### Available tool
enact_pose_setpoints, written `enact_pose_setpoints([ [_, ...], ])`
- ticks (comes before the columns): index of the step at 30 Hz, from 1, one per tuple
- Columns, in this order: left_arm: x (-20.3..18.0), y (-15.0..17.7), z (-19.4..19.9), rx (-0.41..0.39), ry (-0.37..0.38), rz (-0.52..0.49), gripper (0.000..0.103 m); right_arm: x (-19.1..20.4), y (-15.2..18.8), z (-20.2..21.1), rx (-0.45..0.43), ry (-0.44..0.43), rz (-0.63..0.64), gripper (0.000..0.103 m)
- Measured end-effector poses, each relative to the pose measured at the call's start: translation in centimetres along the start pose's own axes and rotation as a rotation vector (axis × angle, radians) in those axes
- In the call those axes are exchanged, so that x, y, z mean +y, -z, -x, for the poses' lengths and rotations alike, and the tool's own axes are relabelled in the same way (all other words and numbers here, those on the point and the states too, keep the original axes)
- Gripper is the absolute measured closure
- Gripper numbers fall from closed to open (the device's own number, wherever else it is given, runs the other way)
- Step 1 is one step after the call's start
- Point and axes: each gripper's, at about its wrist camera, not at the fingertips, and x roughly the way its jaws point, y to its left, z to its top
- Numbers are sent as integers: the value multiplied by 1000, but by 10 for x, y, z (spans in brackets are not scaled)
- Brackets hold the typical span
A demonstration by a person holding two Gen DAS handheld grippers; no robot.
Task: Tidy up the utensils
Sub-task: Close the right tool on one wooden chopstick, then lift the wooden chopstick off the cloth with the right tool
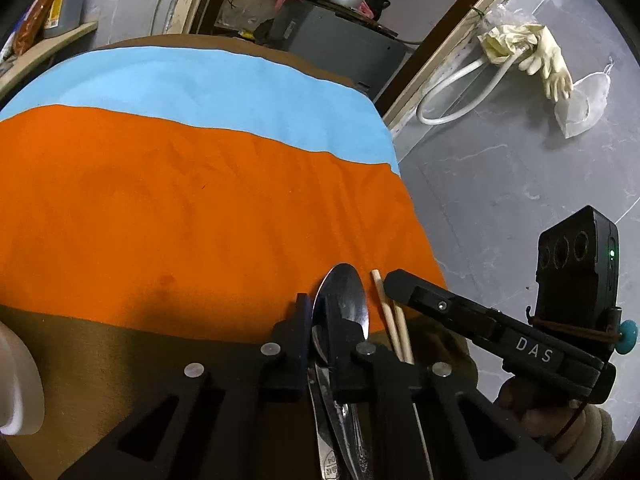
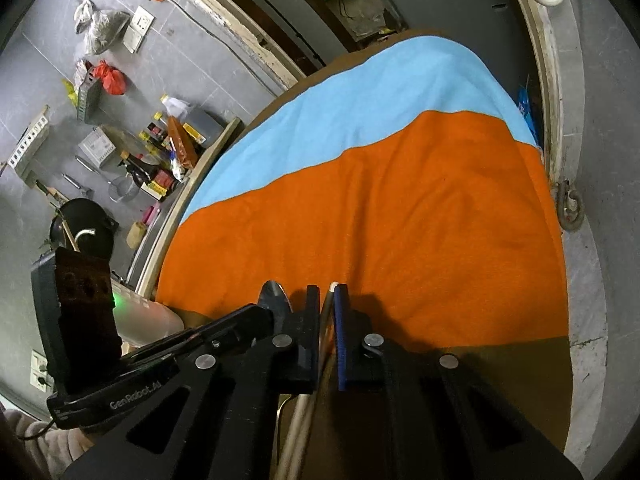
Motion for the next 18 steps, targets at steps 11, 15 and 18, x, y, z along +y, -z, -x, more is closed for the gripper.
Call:
enact_pose_setpoints([
  [11,-8,-1,8,-15,10,-25,100,-16,1,21,-43,47,-41,99],
  [15,-7,0,12,-14,-8,-22,100,-25,3,23,-32,79,-61,99],
  [18,-3,0,8,3,-3,-4,100,-27,4,18,-2,92,-76,98],
])
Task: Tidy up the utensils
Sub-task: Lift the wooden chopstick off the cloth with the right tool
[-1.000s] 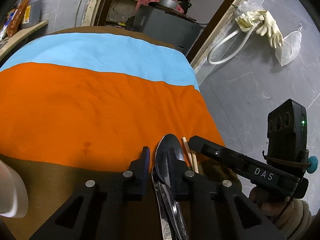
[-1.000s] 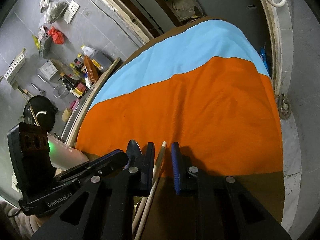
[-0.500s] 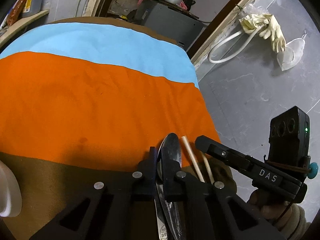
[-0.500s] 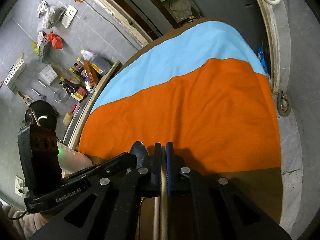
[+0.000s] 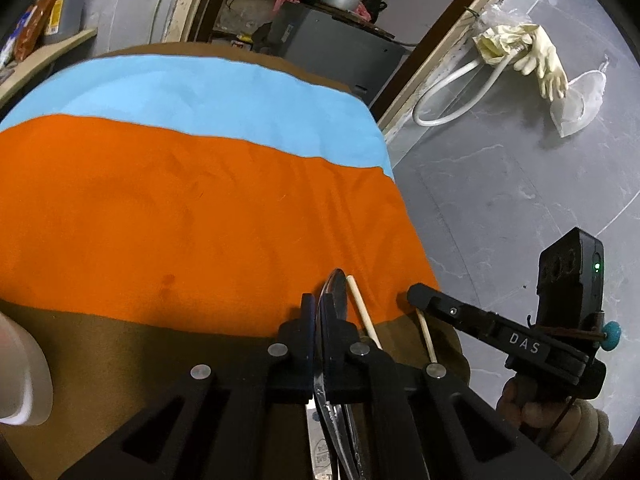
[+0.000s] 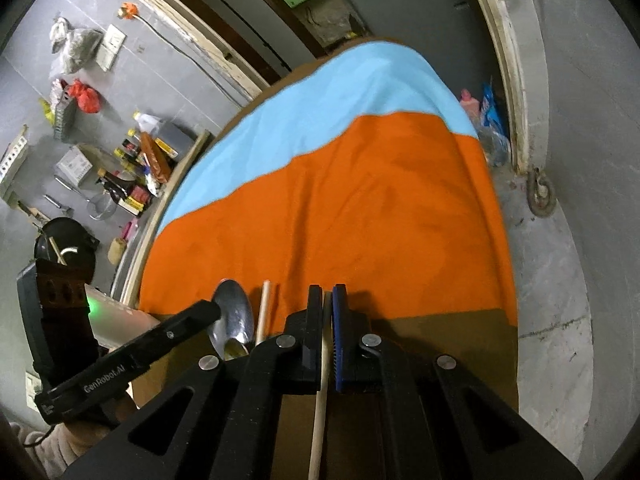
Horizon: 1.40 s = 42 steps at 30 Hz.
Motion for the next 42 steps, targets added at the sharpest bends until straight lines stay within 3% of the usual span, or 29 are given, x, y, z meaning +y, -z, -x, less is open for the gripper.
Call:
enact_pose_setpoints([
  [5,7,-3,-10,45,33,57,100,2,8,-4,40,12,19,98],
  [12,5,-8,-19,75,45,47,98,7,11,4,68,43,58,94],
  [14,6,-10,-22,96,40,51,87,8,12,7,79,58,69,94],
  [16,9,-13,-26,117,59,70,83,10,12,9,88,75,76,94],
  [25,2,-17,-32,123,76,0,83,6,16,12,97,81,46,94],
  [30,-5,-23,-39,147,88,-48,84,8,17,9,103,92,40,94],
  [35,-11,-25,-39,161,72,-84,95,15,16,5,117,139,28,94],
  [39,-16,-25,-26,126,28,-92,100,31,14,0,136,207,82,94],
  [42,-18,-22,-11,84,6,-108,101,32,13,6,115,190,75,98],
])
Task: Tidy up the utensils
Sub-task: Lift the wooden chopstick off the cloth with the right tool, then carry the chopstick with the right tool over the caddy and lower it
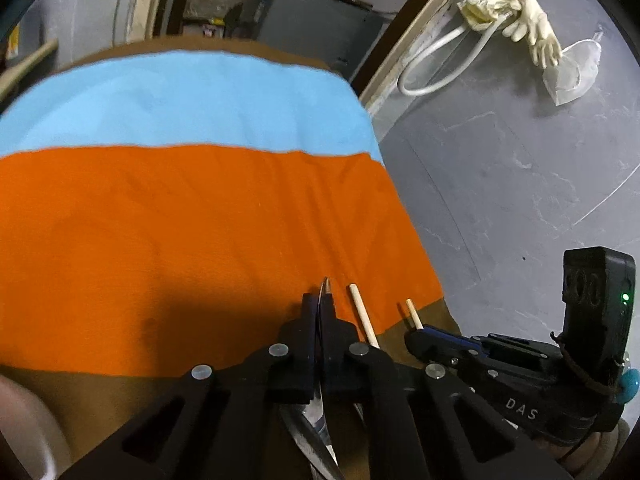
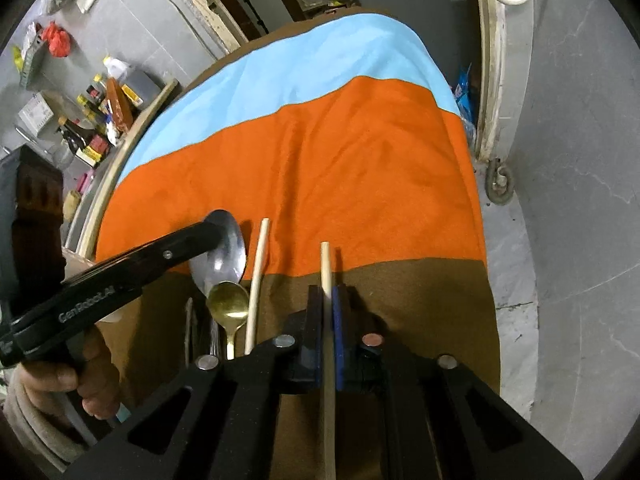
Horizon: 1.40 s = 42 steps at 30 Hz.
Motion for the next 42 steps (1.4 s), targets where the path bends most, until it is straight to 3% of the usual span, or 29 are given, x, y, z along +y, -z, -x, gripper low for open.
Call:
enact_pose_setpoints([
  [3,-6,3,20,-63,-31,-29,101,-2,5,17,-71,-59,-39,98],
  [11,-14,10,97,-321,-150,-61,101,10,20,74,-327,-131,-32,98],
  [17,-12,4,147,-449,-163,-42,101,30,11,114,-482,-170,5,98],
  [28,-6,6,238,-606,-185,-81,101,121,-12,173,-700,-248,155,98],
  [37,37,5,314,-736,-261,-59,101,201,-22,188,-831,-372,220,98],
  [42,76,8,346,-789,-328,-27,101,242,-20,180,-859,-425,238,98],
])
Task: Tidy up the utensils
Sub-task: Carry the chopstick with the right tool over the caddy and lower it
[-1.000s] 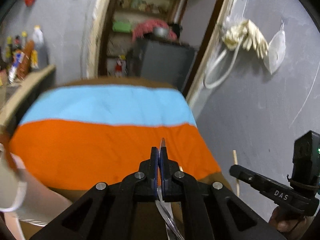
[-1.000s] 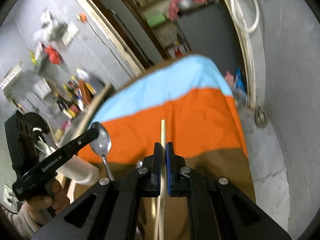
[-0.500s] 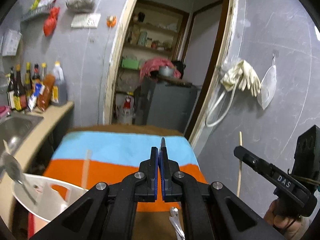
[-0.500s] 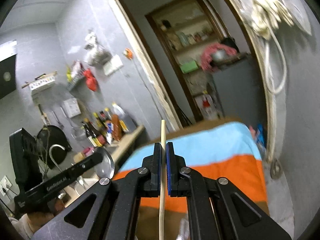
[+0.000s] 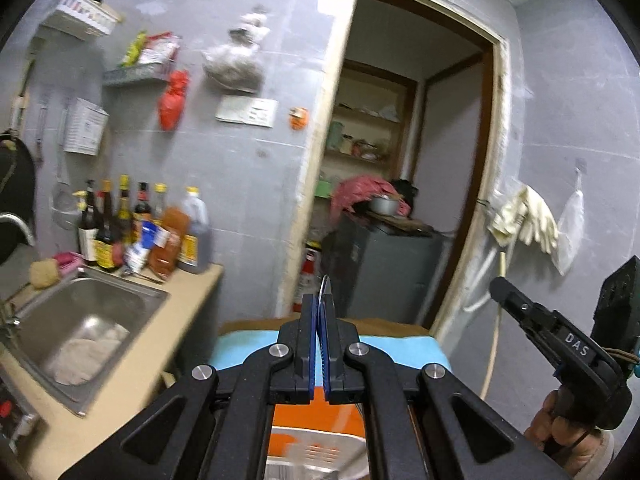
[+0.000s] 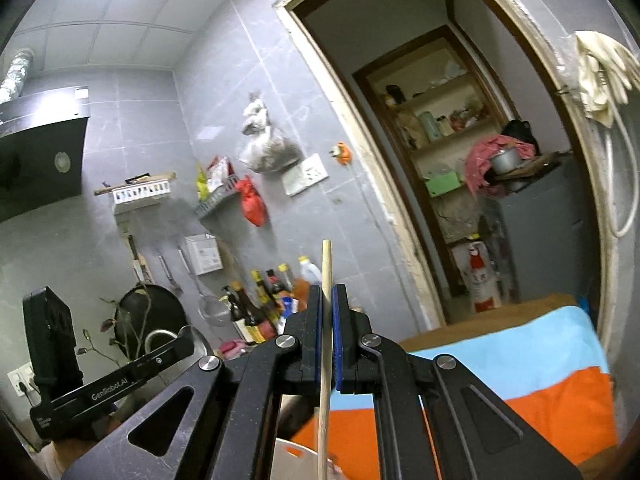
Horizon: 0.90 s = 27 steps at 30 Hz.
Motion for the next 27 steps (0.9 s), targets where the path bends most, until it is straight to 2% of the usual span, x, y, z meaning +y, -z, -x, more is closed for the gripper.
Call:
enact_pose_setpoints([
  [4,35,-6,6,-26,-66,10,101,20,11,-15,-6,-15,19,98],
  [11,69,3,-5,-33,-155,-32,101,39,37,-41,14,7,99,98],
  [19,81,20,-16,-60,-216,-99,101,37,61,-54,31,27,145,98],
  [27,78,47,-29,-45,-238,-153,101,37,73,-70,48,50,173,98],
])
